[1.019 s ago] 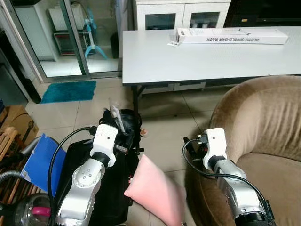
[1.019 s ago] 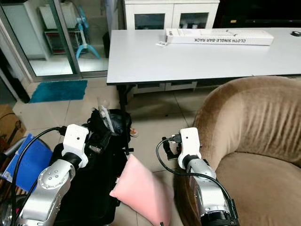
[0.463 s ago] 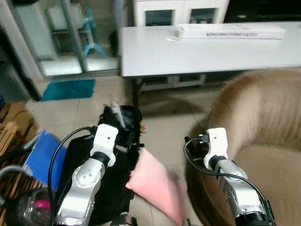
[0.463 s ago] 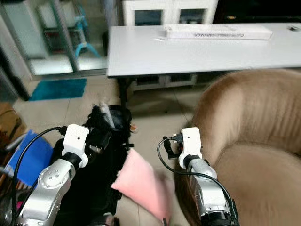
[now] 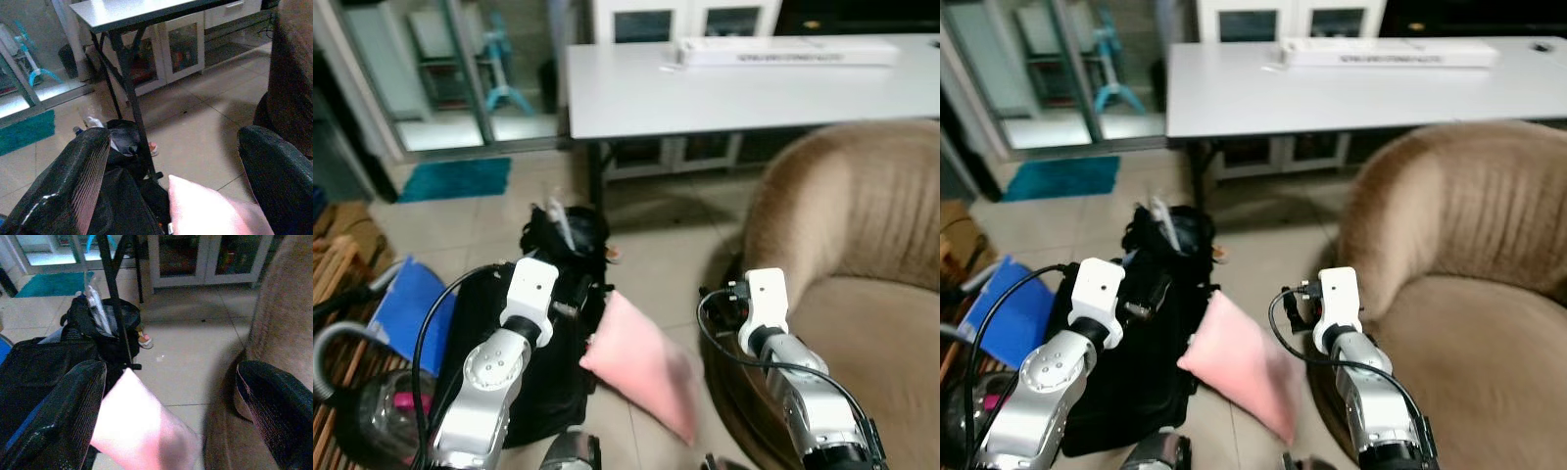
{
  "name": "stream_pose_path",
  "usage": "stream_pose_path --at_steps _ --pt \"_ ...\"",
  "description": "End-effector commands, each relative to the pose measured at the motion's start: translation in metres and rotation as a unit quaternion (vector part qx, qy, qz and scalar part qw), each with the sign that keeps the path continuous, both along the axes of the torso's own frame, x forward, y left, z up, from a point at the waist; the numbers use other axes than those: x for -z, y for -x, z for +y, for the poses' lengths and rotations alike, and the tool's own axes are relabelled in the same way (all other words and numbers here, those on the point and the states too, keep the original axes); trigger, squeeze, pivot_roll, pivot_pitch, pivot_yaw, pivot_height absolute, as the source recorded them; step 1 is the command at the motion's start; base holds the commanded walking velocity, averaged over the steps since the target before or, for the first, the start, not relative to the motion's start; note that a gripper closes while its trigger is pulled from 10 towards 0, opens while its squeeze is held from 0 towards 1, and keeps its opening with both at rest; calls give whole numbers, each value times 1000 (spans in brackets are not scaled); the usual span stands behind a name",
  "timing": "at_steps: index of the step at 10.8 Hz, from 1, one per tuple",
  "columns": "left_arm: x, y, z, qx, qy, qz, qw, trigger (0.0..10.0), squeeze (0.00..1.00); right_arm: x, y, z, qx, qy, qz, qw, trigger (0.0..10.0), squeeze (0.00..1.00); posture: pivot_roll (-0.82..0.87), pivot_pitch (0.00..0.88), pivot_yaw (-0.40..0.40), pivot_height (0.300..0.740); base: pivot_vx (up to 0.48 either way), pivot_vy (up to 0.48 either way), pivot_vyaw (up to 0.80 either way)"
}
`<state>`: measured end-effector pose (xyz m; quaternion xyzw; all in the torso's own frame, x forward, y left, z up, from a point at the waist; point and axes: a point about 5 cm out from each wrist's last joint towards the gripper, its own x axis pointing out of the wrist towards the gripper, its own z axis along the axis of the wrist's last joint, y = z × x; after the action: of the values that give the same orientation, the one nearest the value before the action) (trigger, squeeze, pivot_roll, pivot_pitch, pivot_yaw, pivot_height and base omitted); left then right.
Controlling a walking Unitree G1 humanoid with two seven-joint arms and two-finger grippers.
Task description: Move the pillow to the sofa from floor
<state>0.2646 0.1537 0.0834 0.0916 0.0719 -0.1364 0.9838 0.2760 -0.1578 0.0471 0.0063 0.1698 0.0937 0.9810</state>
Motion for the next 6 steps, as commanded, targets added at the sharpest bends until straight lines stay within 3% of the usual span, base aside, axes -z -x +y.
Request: stream_pose_path --at_steps 1,4,6 --pt "-2 -3 0 0 -7 0 1000 10000 0 -3 -2 -1 2 4 -3 1000 10000 0 46 0 27 679 0 0 0" --pt "-2 -3 0 1 -3 -2 1000 10000 0 -4 -3 0 -5 0 -7 1000 10000 0 47 0 25 679 0 0 0" --pt "-2 -3 0 1 -3 -2 1000 10000 0 -5 -3 1 -7 0 -7 1000 10000 0 47 0 25 679 240 0 0"
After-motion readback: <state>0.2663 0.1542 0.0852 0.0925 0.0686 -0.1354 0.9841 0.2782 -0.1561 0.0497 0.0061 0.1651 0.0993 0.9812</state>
